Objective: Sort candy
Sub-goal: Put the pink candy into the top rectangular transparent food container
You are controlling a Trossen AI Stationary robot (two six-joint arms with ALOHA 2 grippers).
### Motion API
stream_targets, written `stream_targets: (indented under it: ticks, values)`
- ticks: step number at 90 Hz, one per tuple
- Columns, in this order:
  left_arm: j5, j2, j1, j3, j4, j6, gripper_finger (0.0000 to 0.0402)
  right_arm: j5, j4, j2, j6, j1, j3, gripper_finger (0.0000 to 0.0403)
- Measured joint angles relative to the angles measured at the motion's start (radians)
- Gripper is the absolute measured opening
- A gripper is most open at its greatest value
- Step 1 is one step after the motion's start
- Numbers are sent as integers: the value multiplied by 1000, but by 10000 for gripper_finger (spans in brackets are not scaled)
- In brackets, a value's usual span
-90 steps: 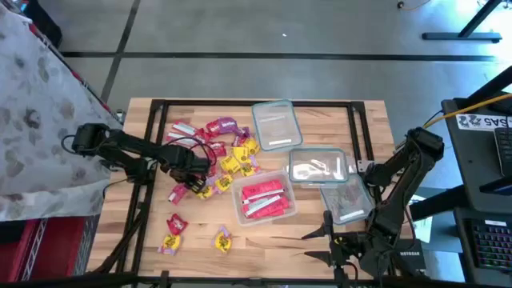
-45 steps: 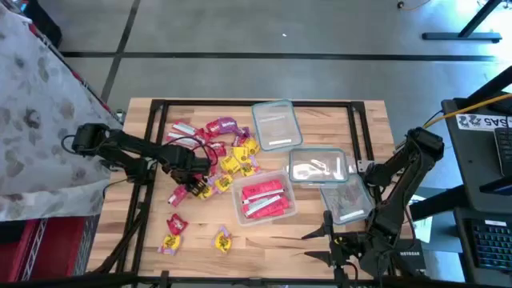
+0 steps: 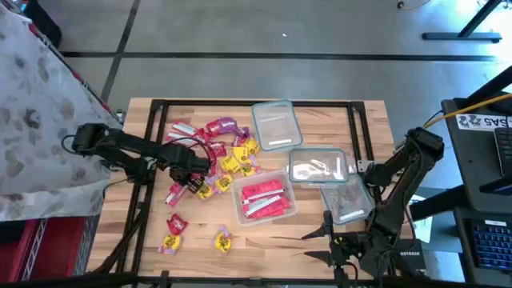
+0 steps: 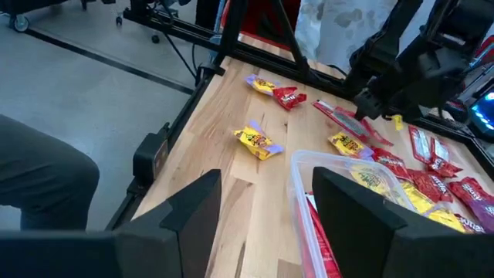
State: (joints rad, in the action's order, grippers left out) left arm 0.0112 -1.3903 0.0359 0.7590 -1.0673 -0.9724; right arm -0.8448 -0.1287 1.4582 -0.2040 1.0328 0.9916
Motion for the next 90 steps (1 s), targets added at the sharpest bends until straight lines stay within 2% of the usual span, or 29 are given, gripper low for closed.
stream_targets:
  ticks: [20, 28, 40, 54, 60, 72, 90]
  values:
    - [126, 0, 75, 191, -15, -50, 0, 0, 0, 0, 0, -8, 0, 193]
    - [222, 1, 136, 269, 34, -100, 0, 0, 0, 0, 0, -8, 0, 193]
    - [395, 1, 240, 329, 267, -27, 0, 0, 0, 0, 0, -8, 0, 193]
    - [489, -21, 316, 331, 652, 175, 0, 0, 0, 0, 1, -14, 0, 193]
    - [529, -60, 341, 331, 781, 203, 0, 0, 2, 0, 1, -15, 0, 193]
    - [543, -173, 371, 335, 970, 322, 0, 0, 5, 0, 1, -15, 0, 193]
    - [525, -348, 364, 449, 894, 445, 0, 0, 5, 0, 1, -15, 0, 193]
